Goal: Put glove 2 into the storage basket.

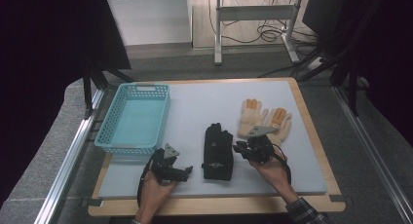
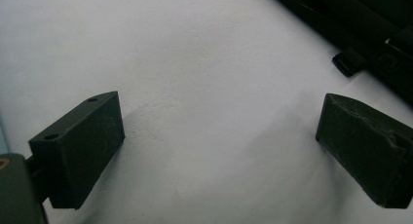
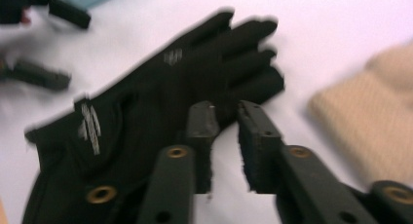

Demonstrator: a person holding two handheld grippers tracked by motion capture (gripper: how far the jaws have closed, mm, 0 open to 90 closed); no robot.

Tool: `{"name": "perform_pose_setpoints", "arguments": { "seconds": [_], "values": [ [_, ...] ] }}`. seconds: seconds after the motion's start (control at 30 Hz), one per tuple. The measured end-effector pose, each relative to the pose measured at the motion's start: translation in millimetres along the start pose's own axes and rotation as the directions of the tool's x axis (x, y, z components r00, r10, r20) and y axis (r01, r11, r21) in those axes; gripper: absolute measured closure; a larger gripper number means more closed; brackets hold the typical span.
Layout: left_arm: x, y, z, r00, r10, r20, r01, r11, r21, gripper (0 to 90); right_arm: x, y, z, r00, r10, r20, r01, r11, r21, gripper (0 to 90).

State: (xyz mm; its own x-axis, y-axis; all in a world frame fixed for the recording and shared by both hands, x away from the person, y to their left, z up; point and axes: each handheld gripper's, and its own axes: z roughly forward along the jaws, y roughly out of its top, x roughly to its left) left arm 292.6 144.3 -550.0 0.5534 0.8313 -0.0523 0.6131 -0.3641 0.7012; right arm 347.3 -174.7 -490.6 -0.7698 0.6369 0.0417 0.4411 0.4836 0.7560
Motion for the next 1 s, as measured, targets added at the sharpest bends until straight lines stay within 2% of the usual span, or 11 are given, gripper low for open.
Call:
{"name": "perform_pose_setpoints", "arguments": {
  "seconds": [0.13,0.33,0.37,0.47,0.57,0.77,0.83,0.87,1.0],
  "values": [
    [-1.1,-0.9,-1.8,1.0000,0.002,-0.008,-0.002,1.0000,0.000,4.8,0.3,-16.8,0.8,0.9996,-0.005,-0.026,0.006,0.999,0.034,84.2],
    [1.8,-6.7,-7.8,0.9997,-0.006,-0.023,0.006,1.0000,0.004,3.8,9.3,-32.4,7.8,0.9970,-0.034,-0.069,0.038,0.998,0.056,85.0],
    [3.2,-8.0,-9.2,0.9996,-0.005,-0.028,0.006,0.9999,0.009,3.4,14.4,-34.7,13.1,0.9950,-0.045,-0.090,0.050,0.997,0.057,85.0],
    [7.6,-11.6,-12.4,0.9992,-0.004,-0.041,0.004,1.0000,0.006,2.9,20.5,-34.7,19.2,0.9932,-0.060,-0.099,0.067,0.996,0.061,85.0],
    [13.4,-14.1,-14.1,0.9997,-0.003,-0.023,0.003,0.9999,0.010,3.0,29.9,-30.5,28.6,0.9905,-0.076,-0.115,0.083,0.995,0.055,84.9],
    [15.7,-14.6,-14.2,1.0000,0.001,-0.010,-0.001,1.0000,0.009,3.0,45.9,-21.2,44.0,0.9855,-0.098,-0.139,0.105,0.993,0.046,84.0],
    [15.6,-14.6,-14.2,0.9999,0.001,-0.010,-0.001,1.0000,0.008,3.0,48.8,-19.5,46.8,0.9850,-0.102,-0.139,0.109,0.993,0.044,83.6],
    [15.5,-14.6,-14.0,0.9999,0.000,-0.011,0.000,1.0000,0.009,2.7,54.0,-16.2,51.9,0.9832,-0.122,-0.136,0.128,0.991,0.040,82.8],
    [14.1,-14.4,-13.2,0.9998,-0.007,-0.019,0.007,0.9999,0.007,2.3,60.1,-12.7,57.6,0.9822,-0.130,-0.136,0.135,0.990,0.035,81.8]
  ]
}}
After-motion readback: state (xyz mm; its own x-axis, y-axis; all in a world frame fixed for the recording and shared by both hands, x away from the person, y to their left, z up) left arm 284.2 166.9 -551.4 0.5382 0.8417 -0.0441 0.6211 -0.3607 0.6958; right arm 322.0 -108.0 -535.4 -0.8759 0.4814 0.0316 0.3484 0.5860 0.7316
